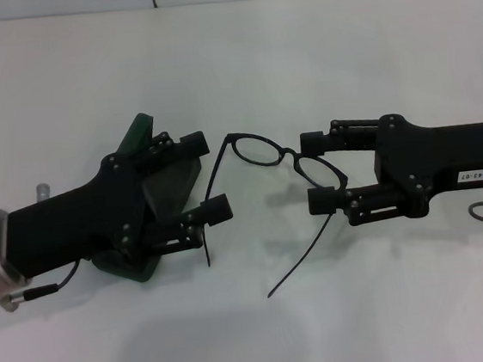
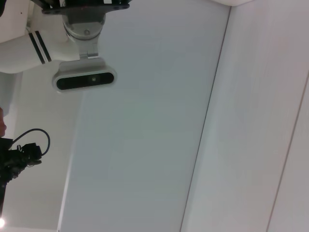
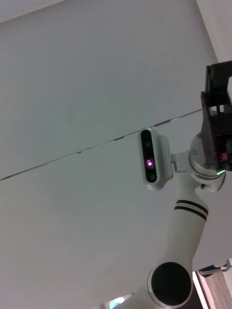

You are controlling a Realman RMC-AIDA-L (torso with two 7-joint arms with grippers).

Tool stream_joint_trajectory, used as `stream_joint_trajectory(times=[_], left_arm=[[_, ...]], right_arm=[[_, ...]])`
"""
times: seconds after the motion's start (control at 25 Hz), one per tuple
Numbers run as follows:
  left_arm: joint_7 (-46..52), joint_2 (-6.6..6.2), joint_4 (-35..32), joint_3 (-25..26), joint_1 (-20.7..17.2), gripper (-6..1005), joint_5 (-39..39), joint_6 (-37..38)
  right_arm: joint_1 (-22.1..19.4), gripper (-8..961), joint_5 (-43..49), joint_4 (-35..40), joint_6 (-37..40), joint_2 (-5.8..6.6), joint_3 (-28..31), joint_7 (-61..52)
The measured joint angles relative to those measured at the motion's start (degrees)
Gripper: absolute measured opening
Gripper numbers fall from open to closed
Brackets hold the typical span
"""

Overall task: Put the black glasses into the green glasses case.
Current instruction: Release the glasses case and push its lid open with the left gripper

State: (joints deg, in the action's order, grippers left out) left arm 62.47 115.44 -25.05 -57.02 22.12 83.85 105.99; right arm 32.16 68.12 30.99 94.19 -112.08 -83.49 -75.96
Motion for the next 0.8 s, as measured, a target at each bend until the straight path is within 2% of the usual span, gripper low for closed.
stream_joint_trajectory(times=[0.8], left_arm=[[0.53,0.44,-0.58,0.47,-0.33,875,-0.36,-0.09]], right_arm=[[-0.79,796,-0.04,0.00,-0.03,-0.07,1.11,0.37]])
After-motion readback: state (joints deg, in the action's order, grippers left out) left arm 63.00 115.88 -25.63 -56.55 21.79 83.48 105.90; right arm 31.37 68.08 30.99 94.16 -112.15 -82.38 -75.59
